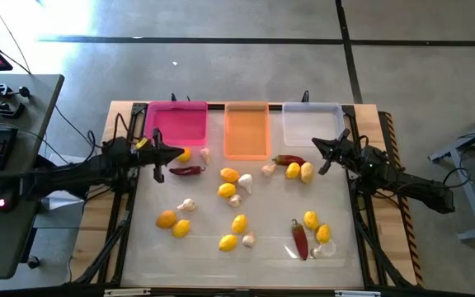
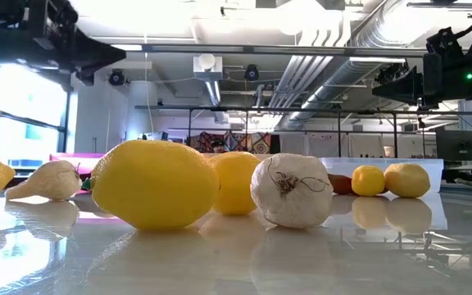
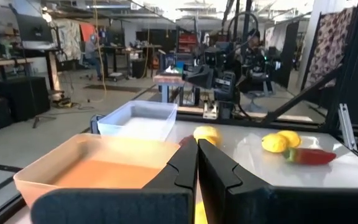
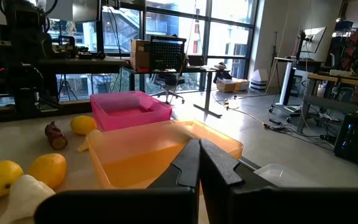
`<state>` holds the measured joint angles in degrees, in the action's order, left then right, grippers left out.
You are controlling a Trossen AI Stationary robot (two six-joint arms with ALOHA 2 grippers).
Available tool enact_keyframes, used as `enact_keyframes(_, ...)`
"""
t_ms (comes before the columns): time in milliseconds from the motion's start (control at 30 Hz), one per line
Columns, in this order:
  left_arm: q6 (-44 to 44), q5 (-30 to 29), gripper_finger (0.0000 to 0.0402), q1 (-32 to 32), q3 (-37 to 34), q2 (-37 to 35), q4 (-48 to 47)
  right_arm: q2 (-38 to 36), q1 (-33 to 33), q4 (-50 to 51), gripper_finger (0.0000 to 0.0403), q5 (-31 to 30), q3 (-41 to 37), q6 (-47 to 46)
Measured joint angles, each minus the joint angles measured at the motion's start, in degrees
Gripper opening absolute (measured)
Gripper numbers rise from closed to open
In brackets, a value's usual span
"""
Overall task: Sort produce into baskets
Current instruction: Put the red chili pepper into the pink bin
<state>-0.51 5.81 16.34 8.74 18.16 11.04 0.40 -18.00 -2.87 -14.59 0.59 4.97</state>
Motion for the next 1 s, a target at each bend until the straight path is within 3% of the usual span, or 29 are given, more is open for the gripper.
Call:
enact_keyframes(200,6.8,2.2,0.0000,0.0,5.9,9.1,-0.3,0.0,0.0,0.0,0.0000,0.0,0.0,0.0)
enact_keyframes(667,7.0,2.2,0.0000,-0.3,18.0,31.7,-5.1,0.0,0.0,0.0,0.0000,0.0,0.0,0.0)
enact_keyframes(1000,6.6,2.0,0.0000,-5.6,30.7,39.1,-22.4,0.0,0.0,0.0,0.0000,0.0,0.0,0.0)
